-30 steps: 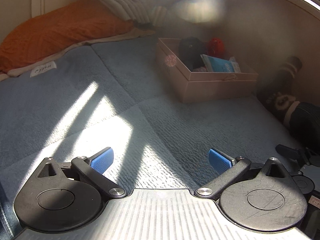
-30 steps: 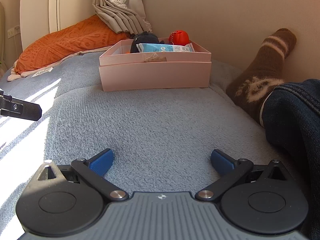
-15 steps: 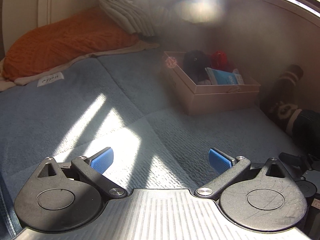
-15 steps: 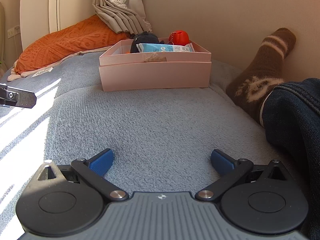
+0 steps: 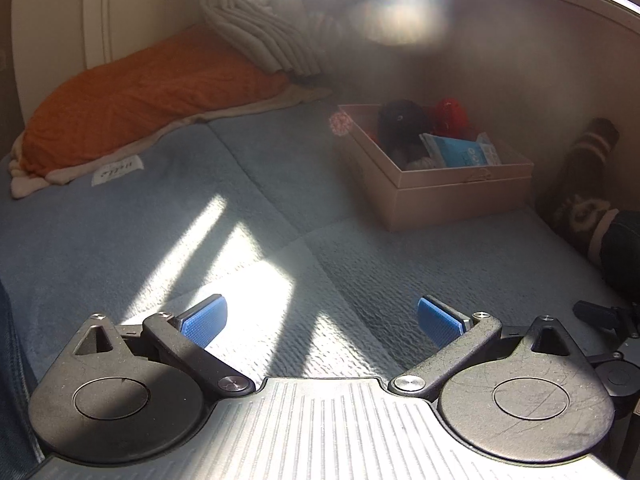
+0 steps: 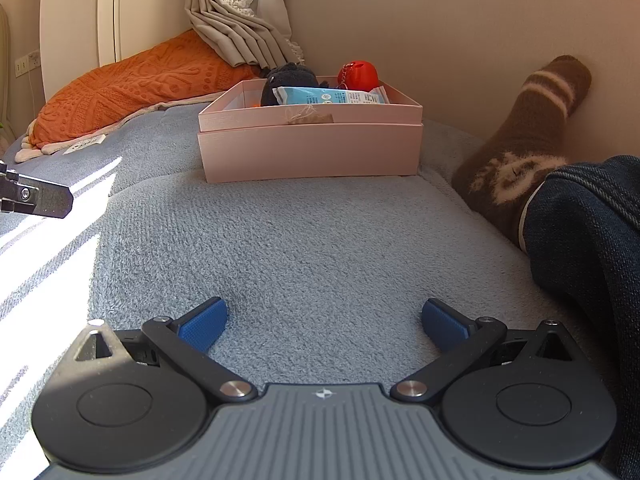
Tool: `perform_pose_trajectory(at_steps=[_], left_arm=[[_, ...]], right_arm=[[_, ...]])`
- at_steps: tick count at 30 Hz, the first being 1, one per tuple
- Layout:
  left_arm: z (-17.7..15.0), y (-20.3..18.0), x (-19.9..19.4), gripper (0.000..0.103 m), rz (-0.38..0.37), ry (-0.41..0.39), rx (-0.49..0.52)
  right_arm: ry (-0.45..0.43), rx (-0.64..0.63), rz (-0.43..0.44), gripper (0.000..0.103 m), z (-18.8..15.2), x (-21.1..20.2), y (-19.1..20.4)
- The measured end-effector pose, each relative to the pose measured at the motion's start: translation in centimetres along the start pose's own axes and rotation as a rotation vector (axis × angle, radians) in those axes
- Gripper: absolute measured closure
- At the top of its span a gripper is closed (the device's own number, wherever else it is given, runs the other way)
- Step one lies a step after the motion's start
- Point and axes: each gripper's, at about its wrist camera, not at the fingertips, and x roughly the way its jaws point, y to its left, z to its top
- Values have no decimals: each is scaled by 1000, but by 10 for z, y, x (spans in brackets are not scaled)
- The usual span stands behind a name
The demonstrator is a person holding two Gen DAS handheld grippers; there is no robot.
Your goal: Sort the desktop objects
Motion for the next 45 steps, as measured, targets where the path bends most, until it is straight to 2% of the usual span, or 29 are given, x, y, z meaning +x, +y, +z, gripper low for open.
perform_pose_trajectory(at_steps=[12,33,45], left_arm=[[-2,6,6,0,-7,45,-28],[-5,4,9,0,-8,57,-10],[-5,3,6,0,7,35,6]], right_arm=[[0,0,0,0,0,0,0],[0,0,0,0,0,-1,0],[0,0,0,0,0,-1,0]])
